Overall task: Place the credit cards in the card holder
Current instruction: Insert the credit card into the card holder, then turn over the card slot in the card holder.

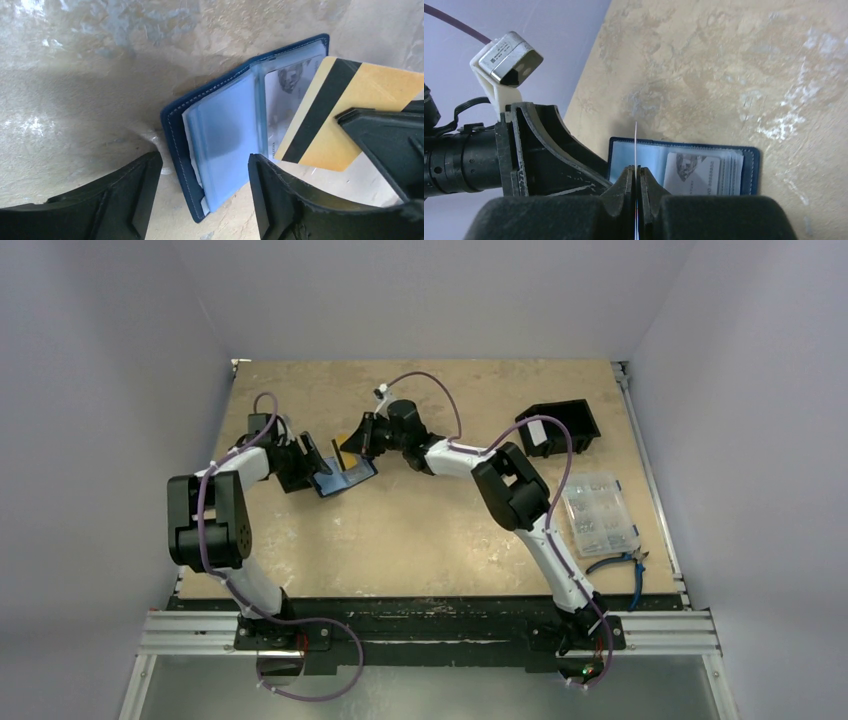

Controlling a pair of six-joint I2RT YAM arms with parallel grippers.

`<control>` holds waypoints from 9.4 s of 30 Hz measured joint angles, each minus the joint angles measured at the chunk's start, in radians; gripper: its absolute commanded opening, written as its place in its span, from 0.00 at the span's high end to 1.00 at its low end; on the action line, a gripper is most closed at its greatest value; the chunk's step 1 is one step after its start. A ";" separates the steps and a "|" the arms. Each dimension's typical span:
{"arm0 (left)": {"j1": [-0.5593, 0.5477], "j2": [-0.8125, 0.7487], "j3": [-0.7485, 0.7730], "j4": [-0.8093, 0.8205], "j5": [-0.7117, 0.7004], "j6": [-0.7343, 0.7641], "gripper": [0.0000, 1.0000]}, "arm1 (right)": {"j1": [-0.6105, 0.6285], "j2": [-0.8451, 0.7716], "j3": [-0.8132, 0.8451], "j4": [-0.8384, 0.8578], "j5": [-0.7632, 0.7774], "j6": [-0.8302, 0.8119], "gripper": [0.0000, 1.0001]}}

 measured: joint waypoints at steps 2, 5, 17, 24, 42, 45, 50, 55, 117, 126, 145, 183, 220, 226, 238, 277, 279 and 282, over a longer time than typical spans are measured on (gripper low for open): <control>0.000 0.016 0.001 -0.002 -0.008 0.004 0.36 | -0.008 0.000 0.010 0.000 -0.005 -0.013 1.00; 0.000 0.020 0.001 0.003 -0.022 0.010 0.43 | -0.018 0.000 0.013 0.000 -0.014 -0.026 1.00; 0.001 0.043 0.001 0.014 -0.059 0.018 0.71 | -0.024 0.043 0.043 0.008 -0.050 -0.037 1.00; 0.001 0.046 0.001 0.017 -0.059 0.019 0.73 | -0.020 0.072 0.043 0.012 -0.064 -0.036 1.00; 0.001 0.048 0.003 0.016 -0.058 0.018 0.74 | -0.015 0.073 0.031 0.022 -0.067 0.054 1.00; 0.001 0.048 0.003 0.016 -0.058 0.018 0.74 | -0.011 0.073 0.027 0.022 -0.067 0.069 1.00; 0.001 0.048 0.003 0.016 -0.058 0.018 0.74 | -0.006 0.073 0.000 0.021 -0.066 0.084 1.00; 0.001 0.048 0.003 0.016 -0.058 0.018 0.75 | -0.005 0.073 -0.015 0.038 -0.066 0.097 1.00; 0.006 0.072 0.010 0.038 0.020 0.018 0.78 | 0.040 0.028 0.153 -0.427 0.007 -0.122 0.48; 0.005 0.080 0.008 0.048 0.053 0.018 0.78 | 0.084 0.016 0.240 -0.610 0.154 -0.257 0.36; 0.004 0.082 0.006 0.055 0.072 0.018 0.78 | 0.109 -0.018 0.245 -0.706 0.284 -0.386 0.18; -0.042 0.035 -0.060 0.116 0.172 0.013 0.68 | 0.001 -0.093 0.209 -0.637 0.171 -0.430 0.10; -0.102 0.111 -0.039 0.174 0.198 -0.111 0.83 | 0.034 -0.085 0.069 -0.510 0.010 -0.359 0.14; -0.102 0.109 -0.026 0.145 0.191 -0.095 0.76 | 0.034 -0.096 0.068 -0.527 0.032 -0.396 0.13; -0.102 0.127 0.045 0.069 0.146 -0.060 0.78 | 0.033 -0.098 0.161 -0.627 0.162 -0.499 0.12; -0.096 0.168 0.081 0.045 0.148 -0.014 0.90 | 0.077 -0.142 0.068 -0.571 0.172 -0.523 0.13; -0.097 0.167 0.081 0.044 0.146 -0.014 0.89 | 0.072 -0.139 0.067 -0.570 0.172 -0.522 0.13; -0.098 0.164 0.081 0.042 0.140 -0.008 0.86 | 0.064 -0.130 0.067 -0.560 0.171 -0.515 0.13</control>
